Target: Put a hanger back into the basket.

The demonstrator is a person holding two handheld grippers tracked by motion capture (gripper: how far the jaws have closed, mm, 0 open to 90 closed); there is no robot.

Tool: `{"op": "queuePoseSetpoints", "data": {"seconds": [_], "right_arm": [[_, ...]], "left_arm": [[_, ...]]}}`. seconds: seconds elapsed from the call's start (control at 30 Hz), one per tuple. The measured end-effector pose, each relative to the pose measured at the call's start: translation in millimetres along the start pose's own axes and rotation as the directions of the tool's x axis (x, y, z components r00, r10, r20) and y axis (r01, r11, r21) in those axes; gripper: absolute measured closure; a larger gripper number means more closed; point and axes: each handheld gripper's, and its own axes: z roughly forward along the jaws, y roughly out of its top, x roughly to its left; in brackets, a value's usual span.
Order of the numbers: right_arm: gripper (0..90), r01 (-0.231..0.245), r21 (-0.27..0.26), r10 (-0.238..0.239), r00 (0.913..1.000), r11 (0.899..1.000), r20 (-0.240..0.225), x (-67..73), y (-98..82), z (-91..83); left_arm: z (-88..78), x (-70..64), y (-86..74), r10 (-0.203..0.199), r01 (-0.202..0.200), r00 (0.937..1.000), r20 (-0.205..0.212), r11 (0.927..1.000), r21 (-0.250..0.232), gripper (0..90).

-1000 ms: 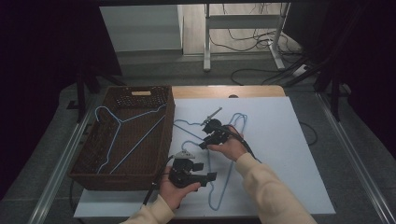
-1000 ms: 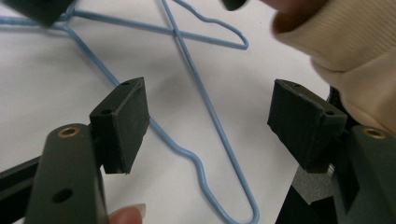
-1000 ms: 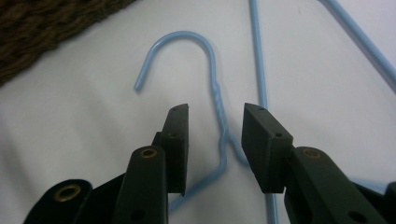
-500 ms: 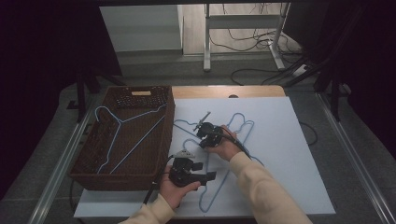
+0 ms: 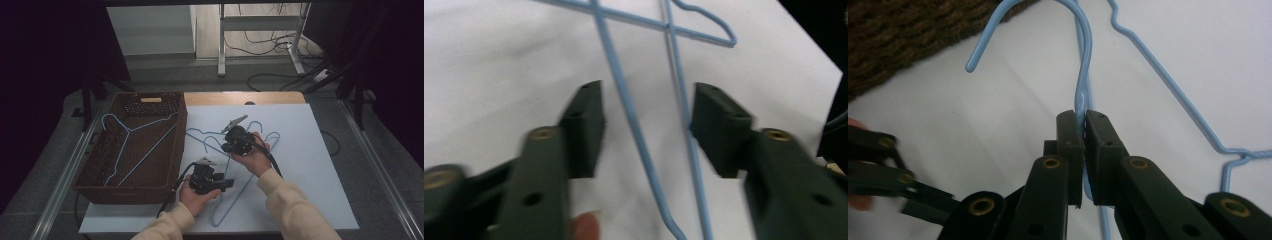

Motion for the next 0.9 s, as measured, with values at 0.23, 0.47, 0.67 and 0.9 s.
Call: {"op": "queuePoseSetpoints", "data": {"seconds": [0.23,0.47,0.67,0.9], "right_arm": [[86.0,-0.027,-0.049,0.027,0.9996,0.998,0.001,0.4,-6.4,-15.5],[63.4,-0.098,-0.169,0.097,0.9952,0.981,-0.019,-4.1,-21.6,-40.0],[40.6,-0.18,-0.327,0.179,0.9832,0.927,-0.034,-10.0,-54.3,-80.5],[37.4,-0.215,-0.408,0.227,0.9737,0.888,-0.018,-17.4,-98.0,-111.7]], "left_arm": [[6.1,8.6,2.6,-0.057,0.055,0.9947,0.086,0.9982,0.021,81.3],[-9.0,8.7,6.5,-0.057,0.057,0.9932,0.102,0.9984,-0.003,85.8],[-29.3,-3.1,17.1,-0.015,0.021,0.9918,0.127,0.9986,-0.048,85.9],[-57.6,-11.5,31.1,0.025,-0.008,0.9886,0.149,0.994,-0.109,85.8]]}}
